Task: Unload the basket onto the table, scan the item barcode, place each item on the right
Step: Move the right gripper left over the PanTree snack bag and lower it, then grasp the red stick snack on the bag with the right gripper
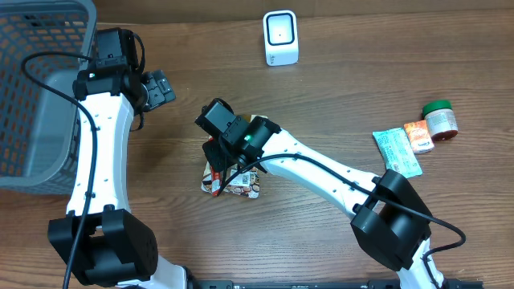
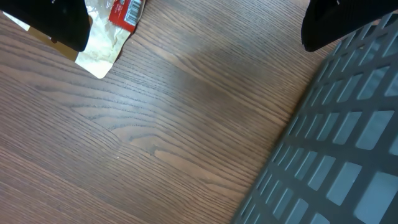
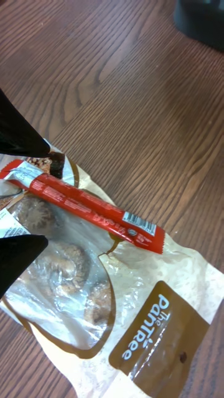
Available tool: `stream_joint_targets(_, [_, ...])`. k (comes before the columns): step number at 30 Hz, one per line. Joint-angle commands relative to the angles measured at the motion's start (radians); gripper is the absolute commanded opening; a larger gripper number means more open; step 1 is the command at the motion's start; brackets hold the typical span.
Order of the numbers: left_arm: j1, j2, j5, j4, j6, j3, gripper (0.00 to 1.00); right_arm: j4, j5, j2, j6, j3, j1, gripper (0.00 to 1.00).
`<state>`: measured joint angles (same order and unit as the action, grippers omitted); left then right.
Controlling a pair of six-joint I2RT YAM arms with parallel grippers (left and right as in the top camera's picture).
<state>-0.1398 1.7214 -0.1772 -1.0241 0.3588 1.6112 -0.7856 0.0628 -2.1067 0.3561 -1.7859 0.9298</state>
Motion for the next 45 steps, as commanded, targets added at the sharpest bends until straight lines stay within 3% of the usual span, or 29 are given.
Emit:
stream_joint_targets(1, [-0.002,-0.002,-0.013,0.003,-0.016,0.012,1.00,0.013,-0.010,0.007,0.003,-0.008,-0.001,0.42])
stream_joint_targets(3, [-0.002,-0.002,-0.013,0.003,-0.016,0.012,1.00,0.015,-0.009,0.007,0.003,-0.008,-0.001,0.43])
stream_joint_targets(4, [-0.002,-0.002,-0.014,0.003,-0.016,0.012,1.00,0.015,-0.009,0.007,0.003,-0.008,-0.001,0.49])
stream_joint_targets(5, [-0.002,-0.002,-0.013,0.003,-0.016,0.012,1.00,0.015,-0.009,0.007,0.003,-0.008,-0.001,0.58])
stream_joint_targets(6, [-0.002,-0.002,-0.014,0.003,-0.016,0.012,1.00,0.014,-0.008,0.007,0.004,-0.008,-0.001,0.76])
stream_joint_targets(8, [-0.002,-0.002,-0.014,0.003,-0.016,0.012,1.00,0.018,0.015,0.007,0.004,-0.008,-0.001,0.96])
stream_joint_targets(9, [-0.002,-0.002,-0.013,0.003,-0.016,0.012,1.00,0.024,0.031,0.007,0.003,-0.008,-0.001,1.00])
stream_joint_targets(18, [-0.002,-0.002,-0.013,0.003,-0.016,0.012,1.00,0.022,0.047,0.007,0.028,-0.008,0.002,1.00])
stream_joint_targets(19, [-0.002,-0.002,-0.013,0.003,-0.016,0.012,1.00,0.026,0.047,0.007,0.050,-0.008,0.003,0.98])
stream_joint_targets(22, [-0.002,-0.002,-0.013,0.003,-0.016,0.012,1.00,0.042,0.047,0.004,0.098,-0.008,0.006,0.78])
stream_joint_targets(26, [-0.002,-0.002,-0.013,0.003,-0.016,0.012,1.00,0.075,0.046,0.002,0.113,-0.006,0.013,0.27])
stream_joint_targets(27, [-0.002,-0.002,-0.013,0.003,-0.016,0.012,1.00,0.080,0.046,0.002,0.113,-0.006,0.015,0.21])
stream_joint_targets(41, [-0.002,-0.002,-0.013,0.003,-0.016,0.012,1.00,0.112,0.008,-0.051,0.168,0.001,0.019,0.21])
stream_joint_targets(45, [-0.002,-0.002,-0.013,0.003,-0.016,0.012,1.00,0.115,-0.008,-0.078,0.168,0.001,0.019,0.30])
